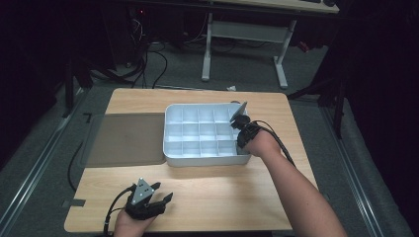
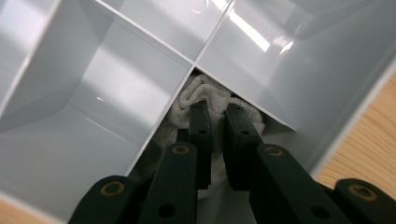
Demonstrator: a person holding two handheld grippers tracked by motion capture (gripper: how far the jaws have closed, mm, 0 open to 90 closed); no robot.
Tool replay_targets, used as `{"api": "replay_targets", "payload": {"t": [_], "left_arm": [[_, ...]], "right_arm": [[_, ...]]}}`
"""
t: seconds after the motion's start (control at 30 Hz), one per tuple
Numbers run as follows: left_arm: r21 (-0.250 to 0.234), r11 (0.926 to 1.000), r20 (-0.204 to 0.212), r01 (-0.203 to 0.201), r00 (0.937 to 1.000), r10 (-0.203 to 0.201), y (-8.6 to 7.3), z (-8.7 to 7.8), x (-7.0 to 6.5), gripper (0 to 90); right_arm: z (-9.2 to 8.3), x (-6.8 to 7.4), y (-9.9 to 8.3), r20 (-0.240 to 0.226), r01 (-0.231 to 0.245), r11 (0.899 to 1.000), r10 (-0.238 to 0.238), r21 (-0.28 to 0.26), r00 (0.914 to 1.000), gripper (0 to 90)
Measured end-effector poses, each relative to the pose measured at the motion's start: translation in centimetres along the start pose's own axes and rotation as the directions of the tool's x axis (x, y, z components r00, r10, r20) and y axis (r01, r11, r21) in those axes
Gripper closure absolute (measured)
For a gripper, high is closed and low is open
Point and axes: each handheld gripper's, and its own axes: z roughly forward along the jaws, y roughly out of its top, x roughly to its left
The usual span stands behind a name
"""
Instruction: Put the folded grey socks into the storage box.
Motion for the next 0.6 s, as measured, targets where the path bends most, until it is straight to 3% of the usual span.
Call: {"api": "replay_targets", "payload": {"t": [0.3, 0.43, 0.47, 0.6], "left_arm": [[0.004, 1.0, 0.0, 0.002, 1.0, -0.002, 0.0, 0.1, 0.0, 39.9], [0.006, 1.0, 0.004, 0.003, 1.0, -0.003, 0.0, 0.0, 0.0, 39.9], [0.003, 1.0, 0.003, 0.004, 1.0, -0.004, 0.0, 0.1, -0.1, 39.9], [0.005, 1.0, 0.002, -0.002, 1.0, 0.002, 0.0, 0.1, -0.2, 39.9]], "right_arm": [[1.7, 0.5, 0.5, 0.021, 0.017, 0.999, -0.018, 0.046, 0.9996, 83.9], [1.2, 0.3, 0.3, 0.013, -0.003, 0.999, 0.003, 0.033, 0.9999, 78.7], [0.9, 0.4, 0.3, 0.004, -0.032, 0.999, 0.032, 0.031, 0.9995, 74.9], [-0.8, 0.0, -0.2, -0.013, -0.026, 1.0, 0.025, -0.018, 0.9996, 70.1]]}}
